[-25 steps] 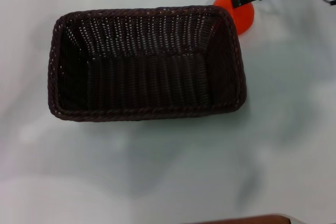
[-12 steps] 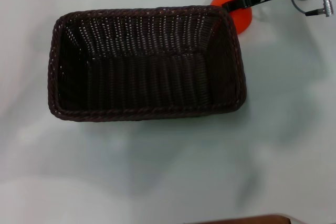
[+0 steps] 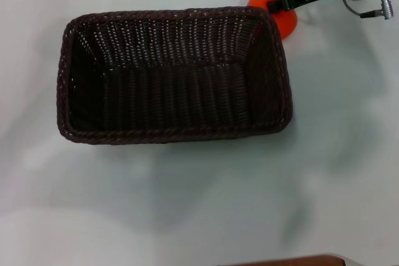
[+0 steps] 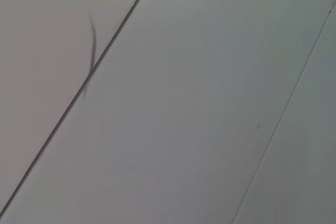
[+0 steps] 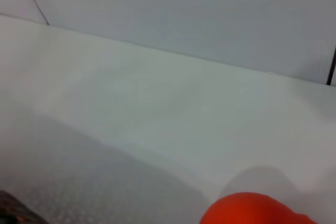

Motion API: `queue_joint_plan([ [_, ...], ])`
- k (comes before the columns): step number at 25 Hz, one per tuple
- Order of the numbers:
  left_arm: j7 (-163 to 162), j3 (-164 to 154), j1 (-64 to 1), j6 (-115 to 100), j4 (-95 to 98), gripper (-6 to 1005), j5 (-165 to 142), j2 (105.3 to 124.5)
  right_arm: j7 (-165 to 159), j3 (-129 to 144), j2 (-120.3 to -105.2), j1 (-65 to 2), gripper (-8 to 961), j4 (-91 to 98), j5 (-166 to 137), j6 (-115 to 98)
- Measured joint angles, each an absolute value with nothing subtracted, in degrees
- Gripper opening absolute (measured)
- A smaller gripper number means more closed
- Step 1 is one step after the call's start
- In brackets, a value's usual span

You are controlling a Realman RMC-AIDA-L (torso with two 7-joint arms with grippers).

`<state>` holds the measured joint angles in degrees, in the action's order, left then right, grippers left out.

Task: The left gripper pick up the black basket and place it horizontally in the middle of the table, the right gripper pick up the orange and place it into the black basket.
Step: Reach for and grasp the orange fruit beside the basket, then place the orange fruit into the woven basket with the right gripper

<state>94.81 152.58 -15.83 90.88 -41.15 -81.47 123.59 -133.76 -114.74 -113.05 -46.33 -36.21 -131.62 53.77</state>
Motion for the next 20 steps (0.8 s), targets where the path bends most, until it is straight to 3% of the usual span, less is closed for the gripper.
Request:
queue_joint_plan([
  [5, 94.7, 152.6, -15.9, 90.9, -41.1, 903, -81.4, 123.58, -130.4, -119.7, -113.01, -45.0, 224, -36.8, -126.6, 54.1],
  [13, 94.6, 153.1, -15.3, 92.5, -41.1, 904, -81.0, 123.61, -105.8, -132.0, -113.65, -38.7, 152, -37.3, -92.8, 69.8],
  [20, 94.6, 153.2, -15.2, 93.0, -41.1, 904, -80.9, 123.65, -87.4, -127.8, -116.01, -39.9, 113, -35.4, -81.2, 90.5],
])
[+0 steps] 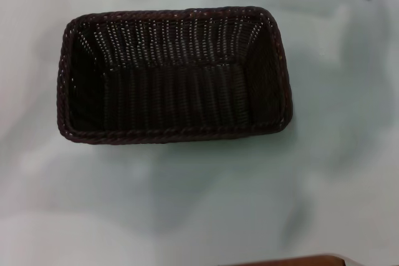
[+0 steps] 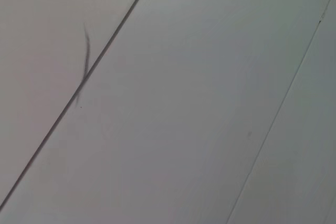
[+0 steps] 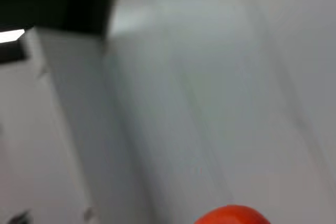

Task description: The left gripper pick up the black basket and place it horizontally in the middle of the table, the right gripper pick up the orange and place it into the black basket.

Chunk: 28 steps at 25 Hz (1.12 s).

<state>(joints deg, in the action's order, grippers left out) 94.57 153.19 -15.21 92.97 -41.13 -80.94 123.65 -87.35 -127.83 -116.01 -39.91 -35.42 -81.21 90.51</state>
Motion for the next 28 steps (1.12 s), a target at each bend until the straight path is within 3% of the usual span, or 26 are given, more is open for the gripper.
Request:
queue_joint_plan([
  [6, 94.6, 153.2, -15.3, 93.1, -41.1, 904, -80.9, 123.81, -85.5, -122.5, -117.61, -40.5, 91, -35.1, -82.4, 87.4],
  [12, 94.6, 153.2, -15.0, 93.8, -41.1, 904, -80.8, 123.84, -85.4, -122.1, -117.53, -39.8, 272, -35.1, -82.6, 86.5],
  [15, 94.6, 153.2, -15.0, 94.0, -41.1, 904, -80.8, 123.90, -84.9, -123.5, -117.64, -39.0, 525, -35.1, -82.3, 86.5],
  [20, 95.5, 153.3, -15.2, 94.3, -40.3, 904, -79.3, 123.93, -79.4, -128.4, -119.29, -36.6, 761, -34.0, -77.9, 86.6],
  [28, 110.7, 156.3, -15.1, 95.8, -29.5, 904, -66.5, 123.96, -56.8, -133.1, -119.48, -34.2, 825, -16.4, -52.3, 85.9],
])
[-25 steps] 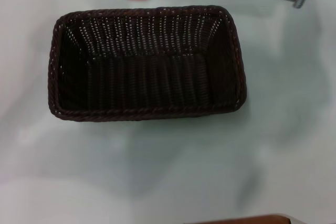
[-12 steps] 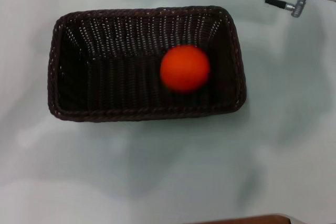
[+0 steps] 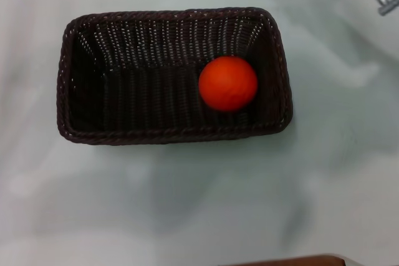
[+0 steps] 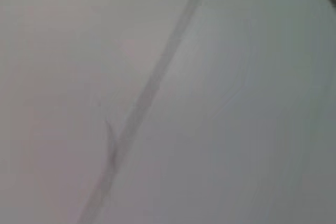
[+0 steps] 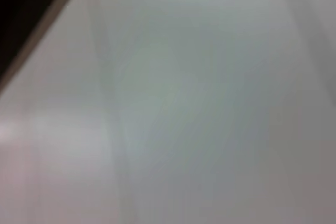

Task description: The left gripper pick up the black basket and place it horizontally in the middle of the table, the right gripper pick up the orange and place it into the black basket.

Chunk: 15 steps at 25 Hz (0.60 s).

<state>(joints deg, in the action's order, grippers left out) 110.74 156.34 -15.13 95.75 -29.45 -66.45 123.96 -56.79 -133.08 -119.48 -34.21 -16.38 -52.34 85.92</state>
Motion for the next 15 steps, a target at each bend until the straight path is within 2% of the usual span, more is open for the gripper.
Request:
queue_joint_plan([
  [6, 128.8, 160.8, -15.9, 101.1, -15.2, 904, -54.4, 124.17, -48.1, -134.5, -119.79, -31.5, 826, -8.8, -34.8, 86.9],
  [15, 132.3, 164.5, -14.3, 105.7, -13.6, 904, -52.7, 124.28, -44.5, -135.0, -119.58, -28.8, 826, -8.2, -24.7, 86.9],
])
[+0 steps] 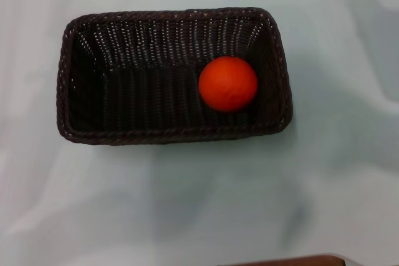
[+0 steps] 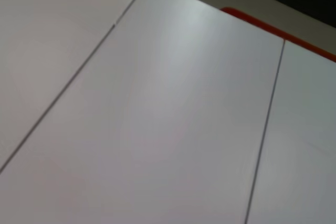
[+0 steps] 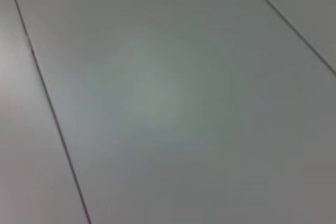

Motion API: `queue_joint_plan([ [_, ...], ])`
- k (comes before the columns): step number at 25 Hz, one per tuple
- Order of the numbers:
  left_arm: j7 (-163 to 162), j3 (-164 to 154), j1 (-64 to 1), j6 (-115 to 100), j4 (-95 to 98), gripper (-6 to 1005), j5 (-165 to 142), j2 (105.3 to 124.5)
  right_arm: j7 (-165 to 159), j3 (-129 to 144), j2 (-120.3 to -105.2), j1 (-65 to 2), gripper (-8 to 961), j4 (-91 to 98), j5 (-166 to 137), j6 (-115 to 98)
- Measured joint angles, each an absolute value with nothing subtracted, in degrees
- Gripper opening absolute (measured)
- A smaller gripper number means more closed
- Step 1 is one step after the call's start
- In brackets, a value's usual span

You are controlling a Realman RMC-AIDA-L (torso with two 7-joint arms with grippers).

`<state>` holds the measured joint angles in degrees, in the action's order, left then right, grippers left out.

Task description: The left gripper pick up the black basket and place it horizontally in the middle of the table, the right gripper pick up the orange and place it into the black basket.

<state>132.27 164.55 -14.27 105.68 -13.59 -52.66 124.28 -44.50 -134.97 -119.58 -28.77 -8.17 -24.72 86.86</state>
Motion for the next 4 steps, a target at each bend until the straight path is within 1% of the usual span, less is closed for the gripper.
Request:
queue_joint_plan([
  [4, 132.3, 164.8, -14.1, 105.8, -12.9, 904, -52.6, 124.27, -43.9, -135.4, -119.67, -29.0, 826, -7.9, -24.3, 86.5],
])
